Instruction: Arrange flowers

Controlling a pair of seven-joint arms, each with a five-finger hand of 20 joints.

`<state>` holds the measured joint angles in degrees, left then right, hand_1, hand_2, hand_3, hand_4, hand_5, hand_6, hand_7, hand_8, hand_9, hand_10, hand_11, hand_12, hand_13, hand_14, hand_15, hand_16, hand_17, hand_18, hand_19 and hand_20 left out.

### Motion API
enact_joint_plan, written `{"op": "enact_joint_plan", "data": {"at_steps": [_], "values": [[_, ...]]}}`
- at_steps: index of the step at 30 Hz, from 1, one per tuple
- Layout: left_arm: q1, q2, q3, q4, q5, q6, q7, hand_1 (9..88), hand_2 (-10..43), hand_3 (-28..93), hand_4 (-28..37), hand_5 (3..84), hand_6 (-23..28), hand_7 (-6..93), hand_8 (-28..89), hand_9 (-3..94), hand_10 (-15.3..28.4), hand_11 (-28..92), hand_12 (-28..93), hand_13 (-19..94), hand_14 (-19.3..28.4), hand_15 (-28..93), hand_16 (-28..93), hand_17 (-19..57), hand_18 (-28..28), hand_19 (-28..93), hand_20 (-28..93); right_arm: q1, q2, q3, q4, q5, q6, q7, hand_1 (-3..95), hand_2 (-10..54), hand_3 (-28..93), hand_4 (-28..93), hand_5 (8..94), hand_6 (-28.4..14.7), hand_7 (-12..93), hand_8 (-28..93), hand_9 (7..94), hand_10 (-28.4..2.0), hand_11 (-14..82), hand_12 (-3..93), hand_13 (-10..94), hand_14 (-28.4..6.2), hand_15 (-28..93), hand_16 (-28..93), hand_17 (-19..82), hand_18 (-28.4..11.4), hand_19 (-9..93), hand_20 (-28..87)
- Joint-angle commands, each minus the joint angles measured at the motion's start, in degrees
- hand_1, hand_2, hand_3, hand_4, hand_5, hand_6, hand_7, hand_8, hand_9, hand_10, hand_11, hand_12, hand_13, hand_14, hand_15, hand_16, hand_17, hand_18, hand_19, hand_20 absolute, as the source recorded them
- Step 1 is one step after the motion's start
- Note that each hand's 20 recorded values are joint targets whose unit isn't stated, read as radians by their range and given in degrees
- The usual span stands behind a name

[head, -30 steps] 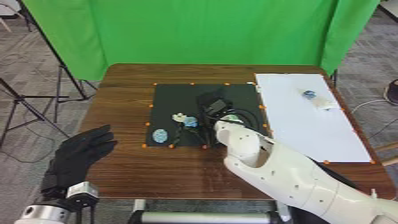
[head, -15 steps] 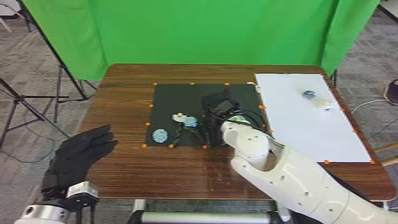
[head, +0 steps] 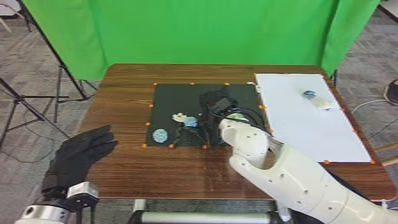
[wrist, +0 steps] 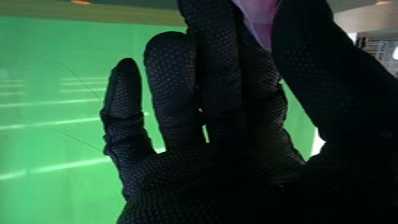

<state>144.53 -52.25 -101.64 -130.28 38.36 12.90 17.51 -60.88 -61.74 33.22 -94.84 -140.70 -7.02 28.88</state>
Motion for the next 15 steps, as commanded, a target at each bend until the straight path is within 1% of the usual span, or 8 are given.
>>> {"op": "enact_joint_plan", "data": {"at_steps": [1,2,3,5,7,8,11,15], "values": [[0.7,-0.41,-0.01,-0.15,0.51,-0.2,-0.92,28.0,4.9,80,-16.2,45.3,13.6,17.0,-9,38.0,22.0,34,9,26,28.4,64,-15,-9.1,23.0,61,12,0.1,-0.3,0.4,-1.5,-0.5,-2.4,0.1,38.8,-9.5,81,-28,69.7,-0.3,35,-3,76.7,-9.9,31.1,23.4,54,-13.6,78,24,11,-24.8,74,42],[0.8,-0.29,0.04,-0.19,0.46,0.06,-0.68,28.0,4.9,80,-16.2,45.3,13.6,17.0,-9,38.0,22.0,34,9,26,28.4,64,-15,-9.1,23.0,61,12,0.0,-0.3,0.6,-1.6,-0.4,-2.8,-0.1,38.6,-9.5,81,-28,69.6,-0.3,35,-3,76.5,-10.1,31.3,23.3,54,-13.7,78,24,11,-24.9,74,42],[0.6,-0.42,-0.07,-0.13,0.57,-0.29,-1.03,28.0,4.9,80,-16.2,45.3,13.7,17.0,-10,38.0,22.0,34,9,26,28.4,64,-15,-9.1,23.0,61,12,-0.2,0.1,0.6,-1.9,0.1,-2.8,0.2,38.4,-9.5,81,-28,69.6,-0.4,35,-3,76.1,-10.4,31.9,22.4,53,-13.9,78,24,11,-25.0,73,43],[0.7,-0.6,-0.36,-0.17,0.68,-0.39,-1.26,28.0,4.9,80,-16.2,45.3,13.7,17.0,-10,38.0,22.0,34,9,27,28.4,64,-15,-9.1,23.0,61,12,-0.5,0.1,0.8,-2.0,0.0,-3.9,0.3,37.4,-9.5,82,-28,69.6,-0.9,33,-2,75.2,-11.1,33.4,20.4,53,-14.2,78,23,10,-25.1,73,43],[0.8,-0.56,-0.34,-0.13,0.6,-0.28,-1.33,28.1,4.9,80,-16.2,45.3,13.6,17.0,-10,38.0,22.0,34,9,27,28.4,64,-15,-9.1,23.1,61,12,-0.8,0.1,1.0,-2.2,0.5,-4.5,0.4,36.9,-9.5,82,-28,69.5,-0.9,33,-2,75.0,-11.5,33.6,20.0,52,-14.5,78,23,10,-25.4,73,43],[0.9,-0.66,-0.46,-0.22,0.64,-0.41,-1.47,28.1,4.9,80,-16.2,45.3,13.6,17.0,-10,38.0,22.0,34,9,27,28.4,64,-15,-9.2,23.1,61,12,-0.9,0.2,1.0,-2.3,0.5,-4.7,0.7,36.7,-9.5,82,-28,69.2,-1.0,32,-2,74.7,-11.8,33.6,19.9,52,-14.8,78,23,10,-25.6,73,43],[0.4,-0.87,-0.45,-0.01,0.93,-0.89,-2.09,28.0,4.9,80,-16.0,45.3,13.6,17.1,-10,38.0,22.0,34,9,27,28.4,64,-15,-9.1,23.1,61,12,-0.8,0.3,0.9,-2.3,0.5,-5.3,0.9,35.6,-9.5,83,-28,68.7,-1.2,31,-3,73.8,-12.3,33.8,19.8,51,-15.0,78,23,9,-25.7,73,44],[0.6,-0.66,-0.31,-0.08,0.8,-0.58,-1.67,28.1,5.0,79,-16.0,45.3,13.6,17.1,-10,37.9,22.0,34,9,27,28.4,64,-15,-9.1,23.0,61,12,-0.4,0.7,0.7,-2.7,0.4,-5.7,1.1,34.7,-9.5,84,-28,68.1,-1.3,30,-5,73.2,-12.8,33.9,19.6,51,-15.5,78,23,9,-25.9,72,44]]}}
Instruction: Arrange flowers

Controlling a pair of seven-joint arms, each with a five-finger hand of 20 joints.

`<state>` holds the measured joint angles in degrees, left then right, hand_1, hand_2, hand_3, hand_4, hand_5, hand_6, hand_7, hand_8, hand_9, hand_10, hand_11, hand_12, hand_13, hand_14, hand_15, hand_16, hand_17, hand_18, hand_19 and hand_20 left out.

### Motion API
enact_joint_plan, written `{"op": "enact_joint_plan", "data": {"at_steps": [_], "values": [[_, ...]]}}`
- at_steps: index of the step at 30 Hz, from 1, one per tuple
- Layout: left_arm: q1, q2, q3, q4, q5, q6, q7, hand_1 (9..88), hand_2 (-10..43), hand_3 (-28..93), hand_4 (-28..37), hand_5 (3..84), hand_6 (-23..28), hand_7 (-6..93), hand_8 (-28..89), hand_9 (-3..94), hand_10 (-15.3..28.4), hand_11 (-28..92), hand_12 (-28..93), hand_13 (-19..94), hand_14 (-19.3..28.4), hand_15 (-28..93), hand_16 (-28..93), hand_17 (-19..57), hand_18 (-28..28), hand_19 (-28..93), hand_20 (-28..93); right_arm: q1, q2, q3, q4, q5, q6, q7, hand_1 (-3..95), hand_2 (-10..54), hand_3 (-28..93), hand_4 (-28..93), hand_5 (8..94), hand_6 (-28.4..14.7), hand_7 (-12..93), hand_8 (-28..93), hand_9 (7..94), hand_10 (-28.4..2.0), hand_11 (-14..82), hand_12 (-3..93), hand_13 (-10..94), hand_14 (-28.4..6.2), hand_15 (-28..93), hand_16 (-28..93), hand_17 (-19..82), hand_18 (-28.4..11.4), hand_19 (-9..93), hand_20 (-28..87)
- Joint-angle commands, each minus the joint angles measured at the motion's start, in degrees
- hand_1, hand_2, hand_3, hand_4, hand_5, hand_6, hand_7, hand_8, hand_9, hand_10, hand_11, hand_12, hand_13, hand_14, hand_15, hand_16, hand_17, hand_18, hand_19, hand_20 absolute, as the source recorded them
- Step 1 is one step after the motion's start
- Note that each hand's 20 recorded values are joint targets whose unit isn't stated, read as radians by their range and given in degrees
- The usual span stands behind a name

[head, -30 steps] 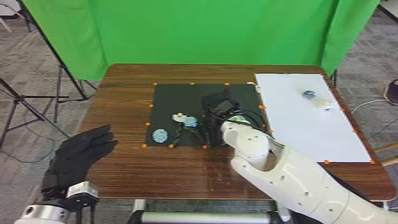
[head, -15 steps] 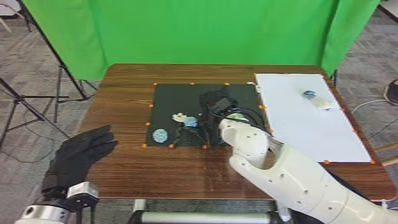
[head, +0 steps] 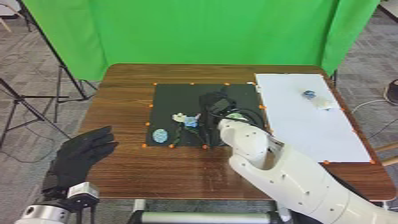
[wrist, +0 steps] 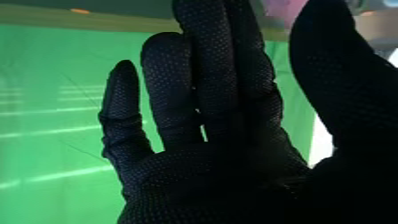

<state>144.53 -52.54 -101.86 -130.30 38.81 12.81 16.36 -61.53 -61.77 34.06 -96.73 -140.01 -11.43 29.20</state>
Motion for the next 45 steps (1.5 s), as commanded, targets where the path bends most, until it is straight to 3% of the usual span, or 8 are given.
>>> {"op": "enact_joint_plan", "data": {"at_steps": [1,13,21,22,30,33,40,45], "values": [[0.7,-0.3,-0.03,-0.06,0.28,-0.34,-0.25,28.1,5.0,80,-16.0,45.3,13.6,17.1,-10,37.9,22.0,34,9,27,28.4,64,-15,-9.1,23.1,61,12,0.7,0.8,-0.4,-0.8,-0.1,-1.4,1.0,34.5,-9.5,84,-28,68.1,-1.3,30,-5,73.0,-13.0,34.0,19.6,50,-15.7,78,23,9,-26.0,72,44],[2.6,0.19,0.7,-0.67,-0.63,1.76,2.12,28.0,5.0,80,-15.9,45.3,13.7,17.0,-9,38.0,22.0,35,9,27,28.4,65,-15,-9.1,23.1,61,12,6.1,2.1,0.4,-1.1,-0.3,-2.0,-0.8,32.6,-9.0,86,-28,67.3,-1.6,29,-14,71.5,-13.7,33.9,19.3,49,-16.2,78,23,8,-26.6,72,45],[3.7,0.46,0.62,-1.3,-0.78,2.6,2.79,28.0,5.0,80,-16.1,45.3,13.7,17.0,-9,38.0,22.0,34,9,27,28.4,65,-15,-9.1,23.1,61,12,8.8,8.7,2.2,-4.8,6.0,-2.2,-1.1,30.4,-6.9,86,-28,62.1,-2.7,29,-16,66.5,-16.1,31.1,18.6,47,-17.6,77,22,7,-26.8,71,44],[3.8,0.88,0.8,-1.31,-1.02,2.91,3.47,28.0,5.0,80,-16.1,45.3,13.7,17.0,-9,38.0,22.0,34,9,27,28.4,65,-15,-9.1,23.1,61,12,9.2,10.5,2.0,-5.1,5.7,-1.6,-1.1,29.9,-6.7,87,-28,60.2,-2.8,29,-16,65.2,-16.3,30.5,18.5,46,-17.7,77,22,7,-26.7,71,44],[3.6,0.5,0.97,-1.49,-0.74,2.91,2.95,27.9,5.0,80,-16.2,45.3,13.7,17.1,-9,38.1,22.1,34,9,27,28.4,65,-15,-9.2,23.1,61,12,7.8,18.4,8.3,-3.2,7.0,-2.8,-3.9,27.2,-5.4,87,-28,52.6,-2.7,29,-16,58.2,-16.1,26.9,17.7,41,-19.0,74,17,5,-25.3,68,42],[3.3,0.45,1.08,-1.42,-0.59,2.73,2.67,27.9,5.0,80,-16.2,45.3,13.7,17.0,-10,38.1,22.1,34,9,27,28.4,65,-15,-9.2,23.1,61,12,5.2,20.6,13.2,-2.3,7.8,-6.4,-6.4,26.5,-5.4,88,-28,51.0,-2.6,30,-16,56.5,-15.8,26.0,17.6,39,-18.8,74,16,4,-25.0,67,41],[2.6,0.35,1.4,-1.32,-0.34,2.37,2.21,27.9,5.0,79,-16.2,45.4,13.7,17.1,-10,38.0,22.0,34,9,27,28.4,65,-15,-9.2,23.1,61,12,1.9,23.8,18.4,1.2,7.7,-8.7,-4.2,23.0,-5.2,88,-28,46.0,-2.3,31,-17,51.6,-13.7,23.8,17.3,36,-18.4,74,16,2,-24.3,66,41],[2.5,0.58,1.67,-1.25,-0.49,2.51,2.7,27.9,5.0,79,-16.2,45.3,13.6,17.2,-10,38.0,22.0,34,9,27,28.4,65,-15,-9.2,23.1,61,12,0.1,24.2,20.8,3.5,7.4,-11.1,-1.8,22.9,-5.4,88,-28,44.5,-2.7,30,-17,50.2,-13.4,22.2,17.2,35,-18.5,73,15,2,-24.2,65,40]]}}
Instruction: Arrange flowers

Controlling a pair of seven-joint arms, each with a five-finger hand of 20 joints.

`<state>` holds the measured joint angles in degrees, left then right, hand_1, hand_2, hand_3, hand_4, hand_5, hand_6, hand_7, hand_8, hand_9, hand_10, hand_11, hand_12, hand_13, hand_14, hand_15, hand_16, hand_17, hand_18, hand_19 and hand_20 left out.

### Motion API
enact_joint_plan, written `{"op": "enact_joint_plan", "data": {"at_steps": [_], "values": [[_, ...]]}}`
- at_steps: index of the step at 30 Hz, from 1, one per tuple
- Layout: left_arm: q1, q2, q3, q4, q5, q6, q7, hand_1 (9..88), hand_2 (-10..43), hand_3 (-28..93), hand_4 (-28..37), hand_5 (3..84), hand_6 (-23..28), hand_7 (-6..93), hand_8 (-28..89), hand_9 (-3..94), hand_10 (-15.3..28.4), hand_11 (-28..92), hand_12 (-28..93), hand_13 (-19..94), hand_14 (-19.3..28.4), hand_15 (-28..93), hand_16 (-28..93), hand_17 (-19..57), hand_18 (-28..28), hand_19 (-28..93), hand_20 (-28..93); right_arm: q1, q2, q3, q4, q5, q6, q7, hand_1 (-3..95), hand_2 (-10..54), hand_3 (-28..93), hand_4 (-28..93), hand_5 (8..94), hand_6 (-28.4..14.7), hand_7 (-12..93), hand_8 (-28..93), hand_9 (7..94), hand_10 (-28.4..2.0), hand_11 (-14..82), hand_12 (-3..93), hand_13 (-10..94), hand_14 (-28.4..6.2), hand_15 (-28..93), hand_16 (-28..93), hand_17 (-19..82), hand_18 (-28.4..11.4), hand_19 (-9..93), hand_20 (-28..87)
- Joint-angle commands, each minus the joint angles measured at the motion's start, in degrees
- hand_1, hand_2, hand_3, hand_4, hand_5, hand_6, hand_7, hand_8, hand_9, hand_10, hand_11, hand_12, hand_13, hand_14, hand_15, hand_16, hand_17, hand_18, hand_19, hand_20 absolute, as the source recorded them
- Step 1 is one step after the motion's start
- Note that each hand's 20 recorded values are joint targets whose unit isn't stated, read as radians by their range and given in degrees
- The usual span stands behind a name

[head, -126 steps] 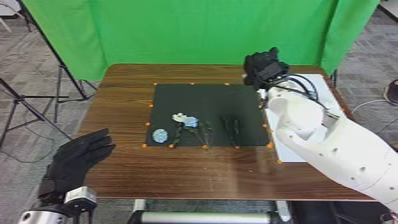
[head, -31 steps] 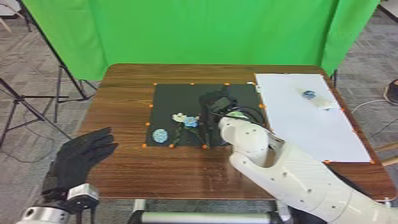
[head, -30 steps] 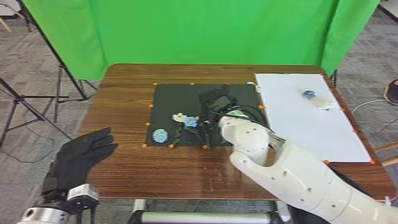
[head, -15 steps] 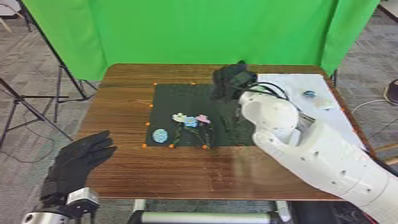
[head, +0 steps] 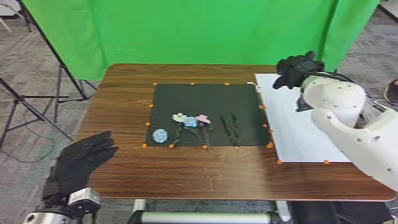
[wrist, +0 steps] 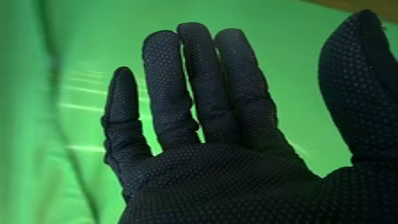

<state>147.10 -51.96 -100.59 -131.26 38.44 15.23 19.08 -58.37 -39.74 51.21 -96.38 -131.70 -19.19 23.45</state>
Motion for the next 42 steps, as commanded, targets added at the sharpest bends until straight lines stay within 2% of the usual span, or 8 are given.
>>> {"op": "enact_joint_plan", "data": {"at_steps": [1,11,23,27,28,34,37,42], "values": [[-0.3,0.08,0.54,-0.18,-0.15,0.07,0.04,27.9,5.0,79,-16.2,45.3,13.6,17.2,-10,38.1,22.0,34,9,27,28.4,65,-15,-9.2,23.1,61,12,-3.5,2.5,4.0,3.5,-1.1,-3.0,4.2,23.0,-5.5,88,-28,44.3,-2.7,30,-17,50.0,-13.4,22.0,17.2,35,-18.6,73,15,2,-24.2,65,40],[-1.0,0.3,0.72,0.15,-0.07,-0.52,0.13,27.9,4.9,79,-16.2,45.4,13.7,17.1,-10,38.0,22.0,34,9,27,28.4,65,-15,-9.1,23.1,61,12,-7.7,2.7,7.4,5.9,-1.1,-4.4,6.7,22.9,-5.7,88,-28,43.5,-3.0,29,-17,48.5,-13.2,20.5,17.1,34,-18.5,73,15,2,-24.1,65,40],[-2.8,-0.09,0.94,0.75,0.76,-2.04,-1.2,28.0,5.0,79,-16.2,45.3,13.7,17.2,-10,38.0,22.0,34,9,27,28.4,65,-15,-9.2,23.1,61,12,-7.3,2.4,6.5,9.5,-1.1,-5.0,9.1,23.9,-6.3,89,-28,43.2,-3.3,29,-17,47.4,-12.8,19.3,16.8,34,-18.5,73,15,2,-23.8,65,40],[-3.3,-0.4,0.96,0.92,0.82,-2.36,-1.7,27.9,4.9,79,-16.1,45.3,13.7,17.2,-10,38.0,21.9,34,9,27,28.4,65,-15,-9.2,23.1,61,12,-9.5,3.3,8.6,8.3,-1.5,-5.9,9.6,24.4,-6.5,89,-28,43.2,-3.3,29,-17,47.5,-12.7,19.4,16.8,34,-18.5,73,15,2,-23.8,65,40],[-3.0,-0.22,1.11,0.85,0.61,-1.97,-1.06,27.9,4.9,79,-16.1,45.3,13.6,17.2,-10,38.0,22.0,34,9,27,28.4,65,-15,-9.2,23.1,61,12,-9.0,3.1,8.1,8.8,-1.1,-5.5,10.1,24.4,-6.6,89,-28,43.3,-3.3,29,-17,47.5,-12.6,19.4,16.8,34,-18.5,73,15,2,-23.9,65,40],[-3.0,-0.36,1.45,0.89,0.45,-1.9,-0.46,28.0,4.9,79,-16.1,45.3,13.7,17.2,-10,38.0,22.0,34,9,27,28.4,65,-15,-9.2,23.1,61,12,-10.1,2.1,10.2,9.4,-3.5,-5.9,8.1,25.8,-6.5,88,-28,44.6,-2.6,30,-17,49.8,-12.5,20.3,16.7,36,-17.9,74,14,3,-23.7,66,40],[-3.8,-0.6,1.84,1.01,0.64,-1.99,-0.81,27.9,4.9,79,-16.1,45.3,13.6,17.2,-10,38.0,22.0,34,9,27,28.4,65,-15,-9.2,23.1,61,12,-10.4,1.9,10.2,9.5,-4.1,-6.3,7.7,27.0,-6.5,88,-28,46.1,-1.6,31,-18,52.4,-12.2,21.4,16.7,38,-17.5,74,14,4,-23.6,66,40],[-3.1,-0.48,2.07,0.97,0.3,-1.95,-0.36,27.9,4.9,79,-16.1,45.2,13.7,17.2,-10,38.1,22.0,34,9,27,28.4,65,-15,-9.2,23.1,61,12,-10.1,1.5,9.1,9.7,-3.2,-5.4,8.6,27.7,-6.9,88,-28,46.7,-1.2,32,-19,53.6,-11.7,22.4,16.5,39,-17.0,74,14,4,-23.4,67,40]]}}
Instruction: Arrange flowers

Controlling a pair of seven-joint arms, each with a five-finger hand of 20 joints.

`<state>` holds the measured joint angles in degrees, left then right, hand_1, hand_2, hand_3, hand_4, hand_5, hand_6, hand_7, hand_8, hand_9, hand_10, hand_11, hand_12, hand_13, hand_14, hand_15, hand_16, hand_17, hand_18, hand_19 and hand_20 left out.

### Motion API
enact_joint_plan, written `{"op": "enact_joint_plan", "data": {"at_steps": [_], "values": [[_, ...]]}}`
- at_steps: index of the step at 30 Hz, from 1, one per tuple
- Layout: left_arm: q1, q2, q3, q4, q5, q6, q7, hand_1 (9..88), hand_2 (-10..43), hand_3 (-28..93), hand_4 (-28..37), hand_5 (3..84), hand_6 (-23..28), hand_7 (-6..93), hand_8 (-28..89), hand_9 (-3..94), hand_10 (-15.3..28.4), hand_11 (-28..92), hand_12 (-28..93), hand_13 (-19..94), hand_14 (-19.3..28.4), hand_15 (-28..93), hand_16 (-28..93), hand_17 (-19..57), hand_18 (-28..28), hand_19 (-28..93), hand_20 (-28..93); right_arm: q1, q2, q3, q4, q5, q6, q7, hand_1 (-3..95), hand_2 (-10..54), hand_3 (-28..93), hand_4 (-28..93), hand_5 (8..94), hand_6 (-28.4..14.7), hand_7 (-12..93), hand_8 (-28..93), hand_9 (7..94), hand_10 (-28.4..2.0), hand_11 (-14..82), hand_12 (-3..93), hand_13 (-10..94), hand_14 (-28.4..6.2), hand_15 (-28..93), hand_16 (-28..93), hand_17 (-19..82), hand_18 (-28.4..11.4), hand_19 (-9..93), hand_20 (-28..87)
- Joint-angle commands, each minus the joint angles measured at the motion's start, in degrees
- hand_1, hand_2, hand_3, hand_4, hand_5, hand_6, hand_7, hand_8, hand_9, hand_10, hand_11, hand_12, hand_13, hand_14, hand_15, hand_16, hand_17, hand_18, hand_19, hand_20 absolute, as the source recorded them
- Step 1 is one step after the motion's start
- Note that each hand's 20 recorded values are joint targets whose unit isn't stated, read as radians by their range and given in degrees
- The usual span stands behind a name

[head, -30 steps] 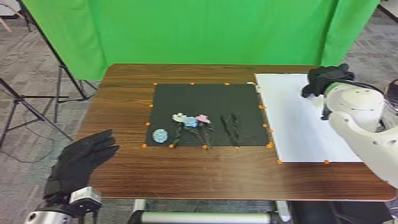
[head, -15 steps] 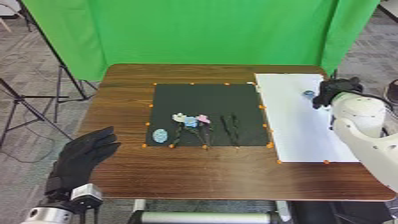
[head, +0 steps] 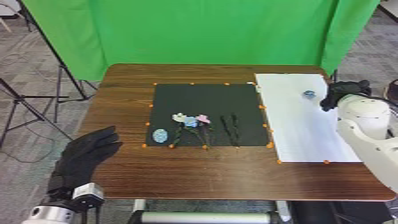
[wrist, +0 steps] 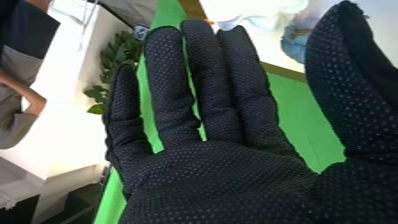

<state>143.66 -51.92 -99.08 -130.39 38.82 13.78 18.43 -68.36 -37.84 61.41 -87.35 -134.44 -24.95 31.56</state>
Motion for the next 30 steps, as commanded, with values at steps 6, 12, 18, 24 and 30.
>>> {"op": "enact_joint_plan", "data": {"at_steps": [6,12,18,24,30], "values": [[-0.1,-0.86,0.39,0.09,0.17,-0.69,-0.26,28.0,4.9,79,-16.2,45.2,13.6,17.2,-10,38.1,22.0,34,9,27,28.4,65,-15,-9.2,23.1,61,12,0.3,-1.5,-1.9,1.1,-1.3,0.9,0.0,28.0,-7.2,88,-28,46.9,-1.0,33,-19,53.6,-11.6,22.7,16.3,39,-16.9,75,15,4,-23.4,67,40],[-0.5,-1.0,0.57,0.09,0.3,-0.8,-0.39,27.9,4.9,80,-16.1,45.2,13.6,17.1,-10,38.0,21.9,34,9,27,28.4,65,-15,-9.2,23.1,61,12,0.1,-2.3,-2.6,1.7,-2.1,1.1,1.0,28.4,-7.2,87,-28,47.9,-0.4,33,-20,54.8,-11.4,22.7,16.1,40,-16.3,75,15,4,-23.3,67,40],[-0.3,-0.74,0.85,0.12,0.1,-0.6,0.33,27.9,4.8,80,-16.0,45.2,13.6,17.2,-10,38.0,22.1,34,9,27,28.4,65,-15,-9.2,23.1,61,12,1.3,-1.6,-3.9,2.9,-3.1,1.0,2.3,32.4,-7.3,86,-28,51.6,0.7,34,-20,59.5,-10.6,24.9,16.1,43,-14.6,75,15,6,-23.1,68,40],[-0.1,-0.11,0.67,-0.03,-0.35,-0.36,0.86,28.0,4.8,80,-16.2,45.2,13.6,17.2,-10,38.1,22.1,34,9,27,28.4,65,-15,-9.2,23.1,61,12,1.9,-0.7,-5.1,4.0,-4.1,3.2,3.2,38.2,-8.9,85,-28,54.1,1.9,35,-21,62.9,-9.2,27.3,16.3,46,-12.4,75,17,8,-22.2,69,39],[0.0,-0.2,0.77,-0.02,-0.31,-0.42,0.97,27.9,4.8,80,-16.2,45.3,13.7,17.1,-10,38.1,22.1,34,9,27,28.4,65,-15,-9.2,23.1,61,12,1.3,-0.5,-5.9,4.9,-3.9,7.5,5.0,49.9,-9.5,76,-28,59.0,3.2,46,-10,77.8,-5.5,13.9,33.6,56,-4.8,69,32,14,-21.1,74,38]]}}
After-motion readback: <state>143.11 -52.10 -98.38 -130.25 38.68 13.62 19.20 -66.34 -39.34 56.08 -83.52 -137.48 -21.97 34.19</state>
